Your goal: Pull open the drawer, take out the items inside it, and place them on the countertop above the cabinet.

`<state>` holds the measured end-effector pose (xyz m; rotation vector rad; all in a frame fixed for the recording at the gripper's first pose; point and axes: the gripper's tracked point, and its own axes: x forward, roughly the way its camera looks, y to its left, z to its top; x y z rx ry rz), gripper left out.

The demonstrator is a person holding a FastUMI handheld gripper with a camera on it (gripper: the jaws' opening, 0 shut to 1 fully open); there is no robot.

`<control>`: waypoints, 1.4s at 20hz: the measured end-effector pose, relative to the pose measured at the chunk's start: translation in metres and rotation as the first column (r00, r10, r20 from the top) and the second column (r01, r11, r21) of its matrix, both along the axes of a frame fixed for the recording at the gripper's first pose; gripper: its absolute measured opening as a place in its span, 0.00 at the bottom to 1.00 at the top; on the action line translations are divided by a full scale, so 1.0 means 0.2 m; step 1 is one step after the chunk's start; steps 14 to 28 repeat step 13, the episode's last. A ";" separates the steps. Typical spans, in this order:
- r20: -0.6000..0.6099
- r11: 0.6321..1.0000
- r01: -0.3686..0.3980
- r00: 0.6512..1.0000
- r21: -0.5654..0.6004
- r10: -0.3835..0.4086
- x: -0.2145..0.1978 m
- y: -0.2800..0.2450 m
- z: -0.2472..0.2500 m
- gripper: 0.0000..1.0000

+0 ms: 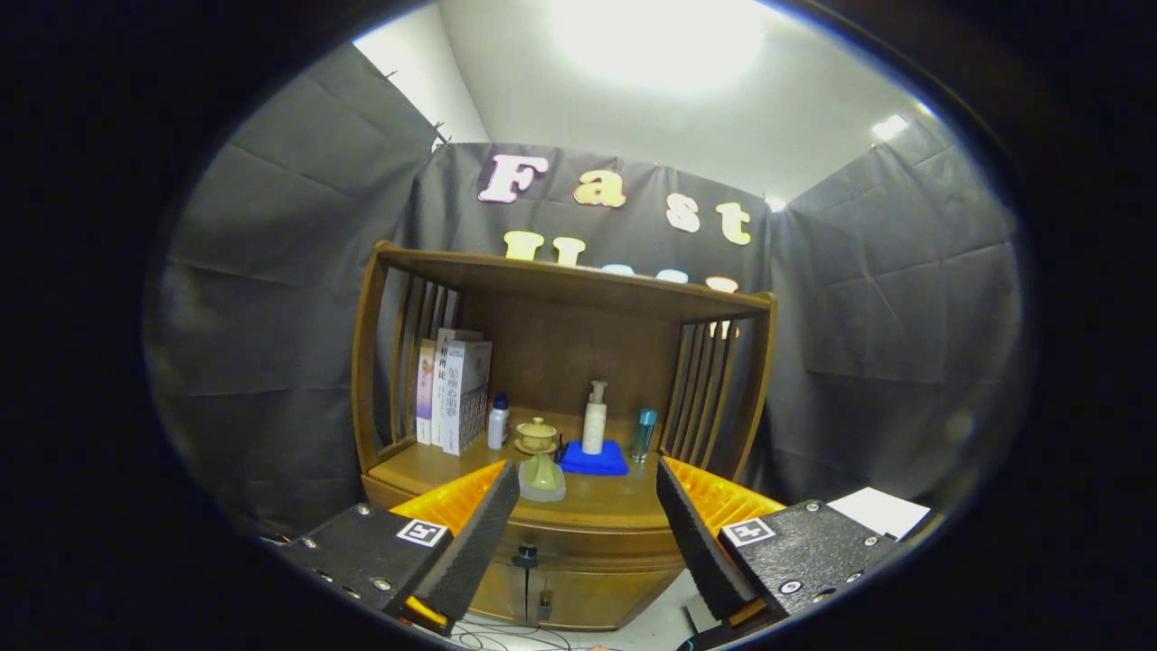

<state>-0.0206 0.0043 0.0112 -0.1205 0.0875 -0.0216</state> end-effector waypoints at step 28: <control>-0.011 0.998 -0.056 0.998 0.017 0.056 -0.03 0.05 -0.02 0.95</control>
